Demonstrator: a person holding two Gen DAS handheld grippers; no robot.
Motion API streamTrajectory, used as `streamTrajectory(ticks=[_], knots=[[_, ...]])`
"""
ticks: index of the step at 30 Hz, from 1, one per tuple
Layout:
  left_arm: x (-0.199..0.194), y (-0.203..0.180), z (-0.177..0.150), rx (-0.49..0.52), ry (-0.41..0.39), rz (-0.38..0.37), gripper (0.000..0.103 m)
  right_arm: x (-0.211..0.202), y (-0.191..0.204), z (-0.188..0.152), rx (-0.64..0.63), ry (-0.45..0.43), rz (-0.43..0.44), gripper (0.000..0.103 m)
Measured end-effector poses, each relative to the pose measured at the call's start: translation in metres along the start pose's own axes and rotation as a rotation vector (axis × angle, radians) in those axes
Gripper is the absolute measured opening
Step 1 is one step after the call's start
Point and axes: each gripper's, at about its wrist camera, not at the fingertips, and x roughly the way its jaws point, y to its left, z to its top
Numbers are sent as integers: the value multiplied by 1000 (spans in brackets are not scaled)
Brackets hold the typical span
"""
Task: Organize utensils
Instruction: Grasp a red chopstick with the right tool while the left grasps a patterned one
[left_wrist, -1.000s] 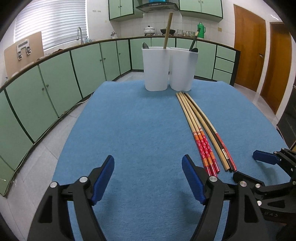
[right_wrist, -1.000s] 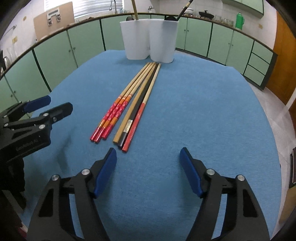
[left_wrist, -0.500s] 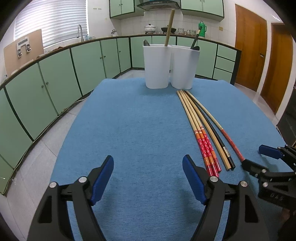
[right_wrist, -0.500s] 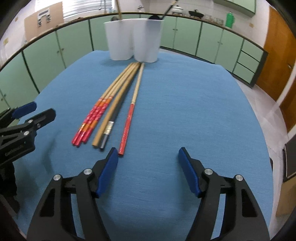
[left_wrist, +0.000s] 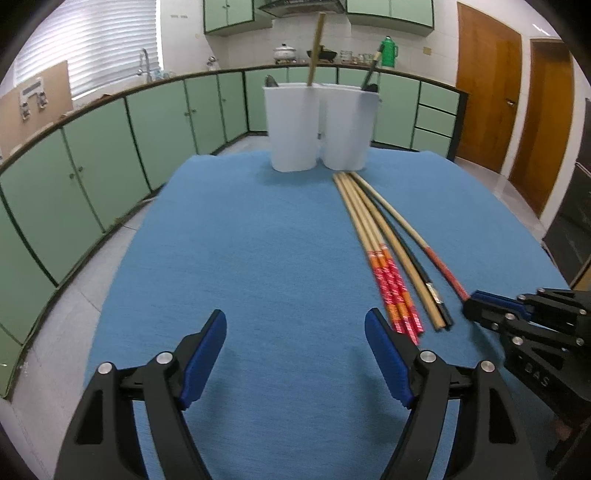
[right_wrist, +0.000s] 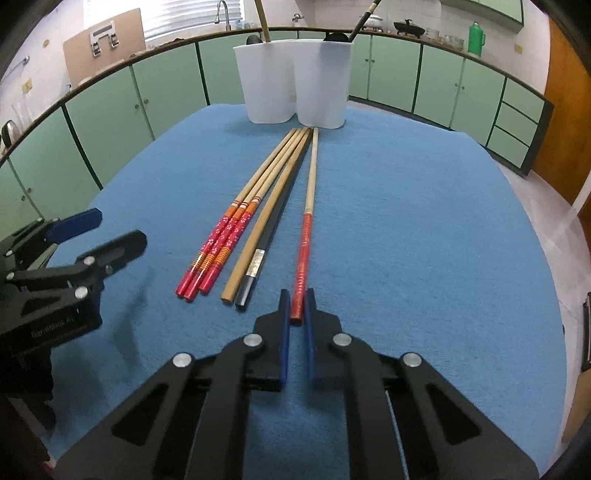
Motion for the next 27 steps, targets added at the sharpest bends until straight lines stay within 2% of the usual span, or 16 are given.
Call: streamTrajectory(ticks=[8, 13, 17, 22, 23, 27], knots=[[5, -23, -2, 38, 33, -73, 76, -6, -20, -2, 45, -10, -38, 5], [15, -32, -2, 50, 74, -37, 76, -7, -25, -4, 56, -14, -35, 5], [22, -26, -1, 13, 106, -12, 76, -7, -25, -5, 54, -16, -34, 6], [21, -16, -1, -32, 106, 15, 76, -7, -24, -6, 59, -16, -29, 6], [21, -16, -2, -29, 105, 15, 76, -7, -24, -5, 58, -16, -27, 9], [20, -24, -3, 4, 98, 12, 62, -9, -22, -6, 38, -16, -12, 9]])
